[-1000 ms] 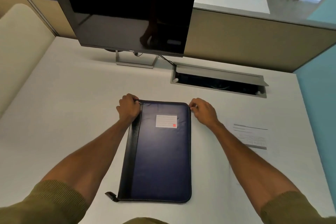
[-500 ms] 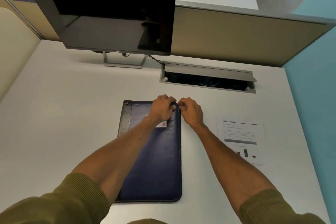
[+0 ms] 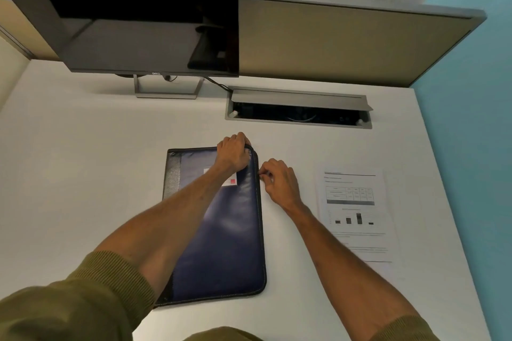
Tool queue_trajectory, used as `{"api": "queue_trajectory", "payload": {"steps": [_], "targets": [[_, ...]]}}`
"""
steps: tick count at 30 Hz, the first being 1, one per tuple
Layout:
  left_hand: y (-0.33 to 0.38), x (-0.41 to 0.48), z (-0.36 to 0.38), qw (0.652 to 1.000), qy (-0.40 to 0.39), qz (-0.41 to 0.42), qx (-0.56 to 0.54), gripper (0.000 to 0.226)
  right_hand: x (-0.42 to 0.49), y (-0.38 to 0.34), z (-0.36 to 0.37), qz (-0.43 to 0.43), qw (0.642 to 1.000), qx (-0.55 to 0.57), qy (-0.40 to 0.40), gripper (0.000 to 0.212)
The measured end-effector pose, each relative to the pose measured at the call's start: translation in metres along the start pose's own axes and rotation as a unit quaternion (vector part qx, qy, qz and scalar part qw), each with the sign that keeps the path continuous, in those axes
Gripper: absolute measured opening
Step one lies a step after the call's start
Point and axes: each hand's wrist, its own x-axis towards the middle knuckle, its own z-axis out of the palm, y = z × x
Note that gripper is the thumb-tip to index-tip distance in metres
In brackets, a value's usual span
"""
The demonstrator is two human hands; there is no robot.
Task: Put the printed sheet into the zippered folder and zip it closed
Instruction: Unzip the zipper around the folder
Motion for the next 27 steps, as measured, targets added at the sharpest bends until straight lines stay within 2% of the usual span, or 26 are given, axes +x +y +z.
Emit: {"api": "queue_trajectory", "payload": {"steps": [11, 20, 23, 27], "targets": [[0.003, -0.015, 0.004, 0.992, 0.023, 0.016, 0.120, 0.042, -0.100, -0.014, 0.002, 0.038, 0.999, -0.007, -0.018, 0.006], [0.008, -0.025, 0.009, 0.996, 0.057, -0.024, 0.067, 0.038, -0.198, -0.012, -0.001, 0.044, 0.998, 0.006, -0.046, 0.013], [0.008, -0.043, 0.023, 0.996, 0.079, -0.020, 0.041, 0.049, -0.205, -0.016, -0.002, 0.051, 0.998, 0.001, -0.042, 0.013], [0.004, -0.078, 0.040, 0.998, 0.050, -0.015, 0.046, 0.063, -0.204, -0.019, -0.003, 0.046, 0.998, -0.007, -0.047, 0.011]]}}
